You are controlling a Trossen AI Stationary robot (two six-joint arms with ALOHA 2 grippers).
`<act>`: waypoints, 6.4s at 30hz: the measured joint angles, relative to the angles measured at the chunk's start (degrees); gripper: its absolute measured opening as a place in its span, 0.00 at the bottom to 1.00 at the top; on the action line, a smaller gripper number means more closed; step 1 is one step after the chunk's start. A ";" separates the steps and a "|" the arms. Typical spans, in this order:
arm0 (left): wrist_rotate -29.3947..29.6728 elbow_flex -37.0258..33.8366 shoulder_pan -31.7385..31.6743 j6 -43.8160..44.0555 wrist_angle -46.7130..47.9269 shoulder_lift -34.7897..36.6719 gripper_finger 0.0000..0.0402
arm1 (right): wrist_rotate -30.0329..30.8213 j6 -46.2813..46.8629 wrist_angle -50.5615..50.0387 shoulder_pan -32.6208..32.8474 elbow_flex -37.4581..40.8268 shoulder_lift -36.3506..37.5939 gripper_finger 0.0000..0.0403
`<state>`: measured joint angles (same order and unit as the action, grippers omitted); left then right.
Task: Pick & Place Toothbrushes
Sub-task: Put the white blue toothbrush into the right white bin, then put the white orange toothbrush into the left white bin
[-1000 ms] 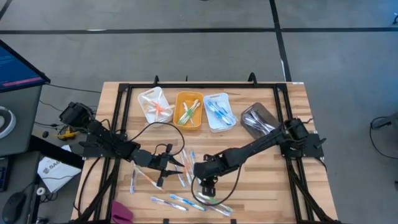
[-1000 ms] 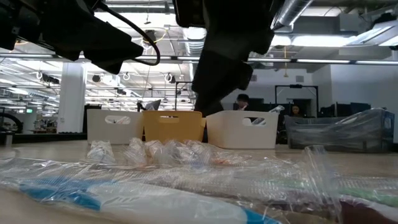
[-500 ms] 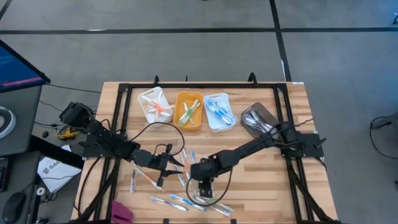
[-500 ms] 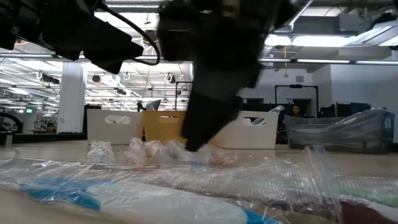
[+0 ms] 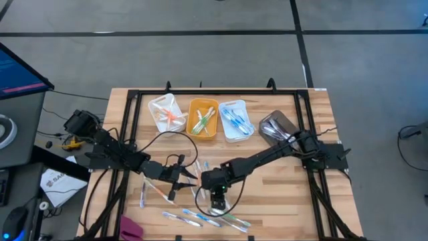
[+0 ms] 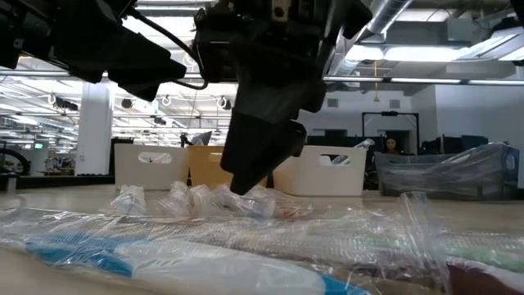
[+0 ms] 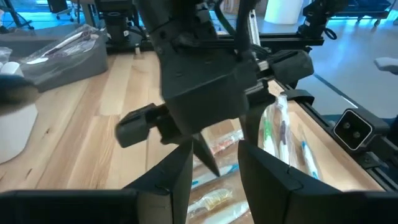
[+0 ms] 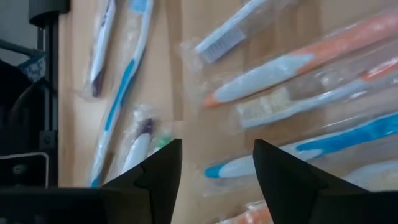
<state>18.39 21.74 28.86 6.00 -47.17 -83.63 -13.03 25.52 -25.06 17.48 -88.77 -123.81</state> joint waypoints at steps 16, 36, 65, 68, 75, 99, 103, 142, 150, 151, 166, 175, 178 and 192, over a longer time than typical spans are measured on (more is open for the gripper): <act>-0.17 0.00 0.09 0.50 -0.05 0.01 0.31 | 0.01 0.00 -3.47 -2.45 0.00 0.00 0.56; -1.13 0.00 0.07 0.70 -0.03 -0.01 0.31 | 9.99 0.57 -5.53 -4.31 0.00 -0.20 0.39; -1.01 0.02 1.07 2.76 -0.01 0.00 0.31 | 20.47 -3.45 -9.16 -6.06 0.02 -0.26 0.07; -1.01 0.02 1.07 3.26 -0.01 -0.01 0.31 | 20.60 -3.45 -9.18 -6.11 0.02 -0.26 0.05; -1.05 0.02 1.07 3.30 0.01 -0.01 0.31 | 17.57 -3.59 -9.78 -7.18 0.71 0.00 0.01; -1.21 0.04 1.07 3.50 0.04 -0.01 0.31 | 24.12 -9.03 -15.83 -5.38 0.09 -0.22 0.00; -1.20 0.04 1.09 3.71 0.04 -0.01 0.31 | 26.90 -9.11 -20.78 -3.62 -2.66 -0.38 0.00; 0.04 0.04 -0.42 0.44 -0.58 -0.01 0.31 | 54.90 21.25 -64.90 -3.55 -12.86 18.40 0.00; -0.19 0.04 -0.42 0.49 -0.56 -0.01 0.31 | 48.36 14.28 -62.95 -15.32 -10.57 18.59 0.00; -0.20 0.04 -0.40 0.65 -0.55 -0.01 0.31 | 47.59 13.11 -62.42 -16.37 -10.57 18.09 0.00; -0.75 0.04 -0.28 2.43 -0.38 -0.01 0.31 | 39.73 4.86 -58.12 -26.29 -10.54 7.99 0.00; -0.74 0.04 -0.28 2.43 -0.34 -0.01 0.31 | 37.62 1.42 -54.37 -28.99 -10.60 7.21 0.01; -0.74 0.04 -0.28 2.43 -0.23 -0.01 0.31 | 37.03 1.46 -55.03 -29.30 -10.60 7.19 0.04; -1.31 0.03 -0.28 2.01 -0.20 -0.01 0.31 | 36.99 -0.26 -56.94 -27.80 -10.59 7.89 0.34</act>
<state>17.08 21.77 28.58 8.01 -47.37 -83.64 23.97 25.26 -82.00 -10.31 -99.36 -115.92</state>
